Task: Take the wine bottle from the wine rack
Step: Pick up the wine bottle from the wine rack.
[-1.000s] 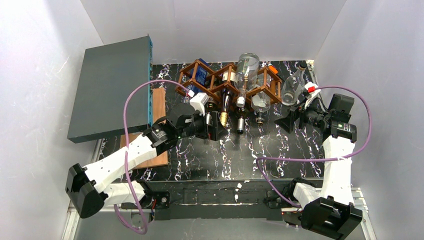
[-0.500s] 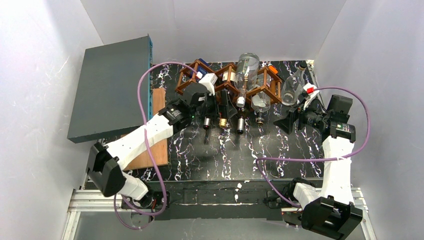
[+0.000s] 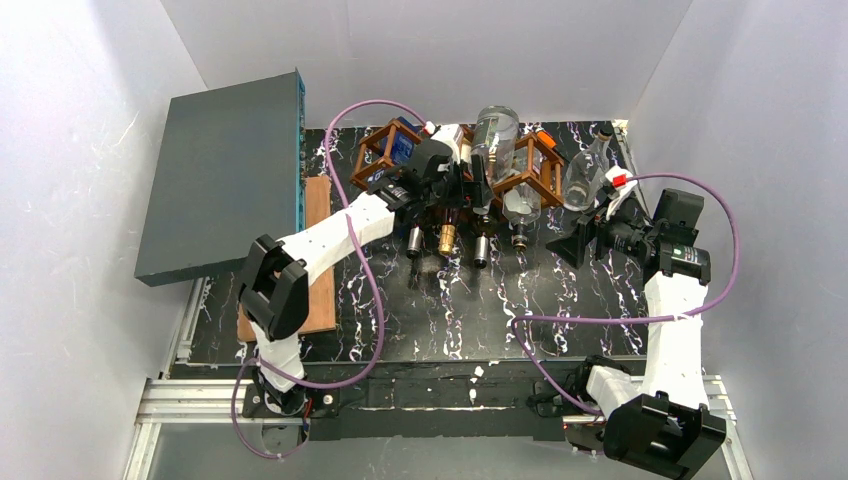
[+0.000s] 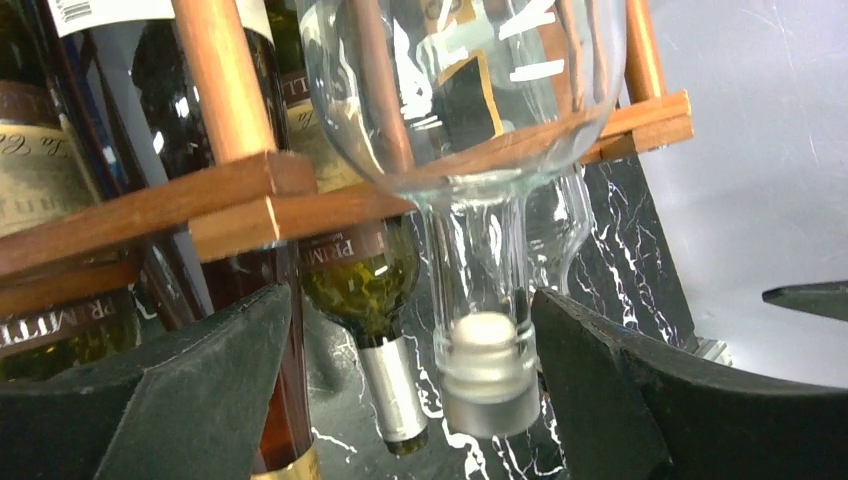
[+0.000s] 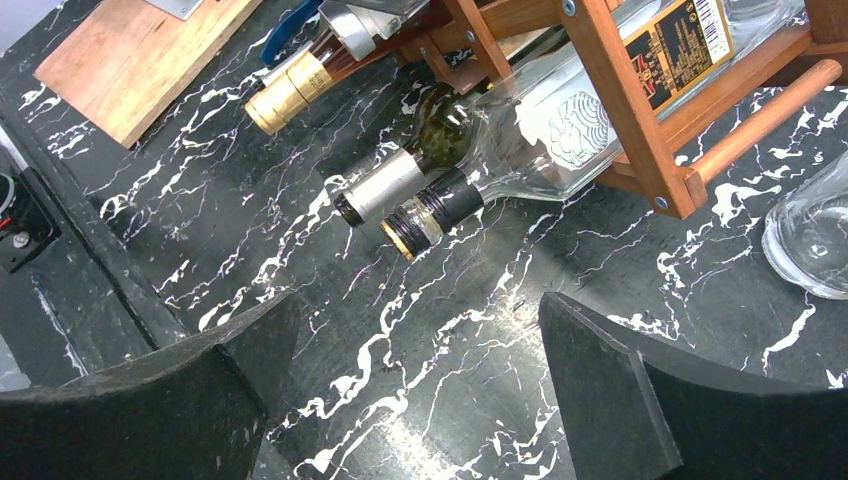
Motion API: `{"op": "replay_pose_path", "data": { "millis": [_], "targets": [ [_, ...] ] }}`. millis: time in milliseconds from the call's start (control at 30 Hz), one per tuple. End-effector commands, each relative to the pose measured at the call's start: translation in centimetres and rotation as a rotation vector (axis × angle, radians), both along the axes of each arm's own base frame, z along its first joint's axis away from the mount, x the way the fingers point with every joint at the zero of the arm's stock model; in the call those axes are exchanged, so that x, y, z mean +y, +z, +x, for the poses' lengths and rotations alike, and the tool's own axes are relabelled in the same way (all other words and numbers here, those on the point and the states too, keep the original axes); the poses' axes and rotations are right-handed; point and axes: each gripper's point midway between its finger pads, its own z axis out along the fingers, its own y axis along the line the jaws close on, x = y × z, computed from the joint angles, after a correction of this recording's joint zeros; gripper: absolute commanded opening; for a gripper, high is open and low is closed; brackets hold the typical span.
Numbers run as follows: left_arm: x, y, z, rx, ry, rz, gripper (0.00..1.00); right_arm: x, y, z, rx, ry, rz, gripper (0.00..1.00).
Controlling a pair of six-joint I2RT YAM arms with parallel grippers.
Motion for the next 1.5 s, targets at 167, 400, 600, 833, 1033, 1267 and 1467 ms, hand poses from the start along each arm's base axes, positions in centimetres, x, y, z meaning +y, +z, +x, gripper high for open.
{"op": "replay_pose_path", "data": {
  "millis": [167,400,600,833,1033,1267,1467],
  "targets": [
    [-1.5,2.1,2.0,-0.051,0.001,-0.035,0.75,0.4,0.6,0.0,-0.045,0.028,0.001,0.98],
    [-2.8,2.3,1.8,-0.023,-0.036,-0.076,0.58,0.4,0.5,0.1,-0.043,0.028,0.002,0.98],
    [-3.5,2.0,1.6,0.006,-0.05,-0.106,0.52,0.4,0.5,0.1,-0.044,0.028,0.001,0.98],
    [-3.9,1.2,1.6,0.032,-0.055,-0.109,0.54,0.4,0.6,0.1,-0.045,0.029,0.001,0.98],
    [-4.1,0.7,2.0,0.041,-0.042,-0.111,0.52,0.4,0.5,0.1,-0.044,0.029,0.0,0.98],
    [-4.1,0.3,2.1,0.042,-0.035,-0.097,0.48,0.4,0.5,0.1,-0.043,0.029,0.0,0.98],
    [-3.6,0.3,2.2,-0.01,-0.012,-0.039,0.49,0.4,0.5,0.1,-0.043,0.03,0.002,0.98]
  ]
}}
